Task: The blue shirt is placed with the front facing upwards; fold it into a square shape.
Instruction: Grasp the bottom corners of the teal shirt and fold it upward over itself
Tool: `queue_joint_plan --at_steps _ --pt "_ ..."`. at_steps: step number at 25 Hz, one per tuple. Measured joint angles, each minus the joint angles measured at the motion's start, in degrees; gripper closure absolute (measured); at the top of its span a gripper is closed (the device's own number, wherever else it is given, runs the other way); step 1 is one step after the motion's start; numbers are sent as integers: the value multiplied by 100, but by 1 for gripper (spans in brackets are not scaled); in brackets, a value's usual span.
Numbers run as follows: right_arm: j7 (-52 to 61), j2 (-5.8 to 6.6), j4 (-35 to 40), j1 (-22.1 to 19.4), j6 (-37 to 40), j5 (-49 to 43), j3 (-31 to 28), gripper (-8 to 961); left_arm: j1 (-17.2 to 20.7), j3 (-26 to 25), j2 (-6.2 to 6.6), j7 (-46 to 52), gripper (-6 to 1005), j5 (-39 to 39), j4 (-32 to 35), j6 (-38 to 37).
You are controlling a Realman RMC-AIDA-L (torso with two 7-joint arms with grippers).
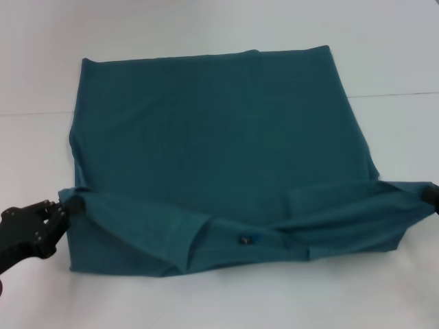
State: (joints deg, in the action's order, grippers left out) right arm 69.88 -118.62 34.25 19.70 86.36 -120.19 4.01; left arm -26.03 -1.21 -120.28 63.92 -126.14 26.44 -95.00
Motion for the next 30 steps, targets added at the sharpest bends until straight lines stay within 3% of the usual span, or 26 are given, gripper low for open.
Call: queue_joint_plan --at_steps 30 --pt "15 6 -326 986 -1655 3 111 924 -355 0 5 -20 959 522 -288 1253"
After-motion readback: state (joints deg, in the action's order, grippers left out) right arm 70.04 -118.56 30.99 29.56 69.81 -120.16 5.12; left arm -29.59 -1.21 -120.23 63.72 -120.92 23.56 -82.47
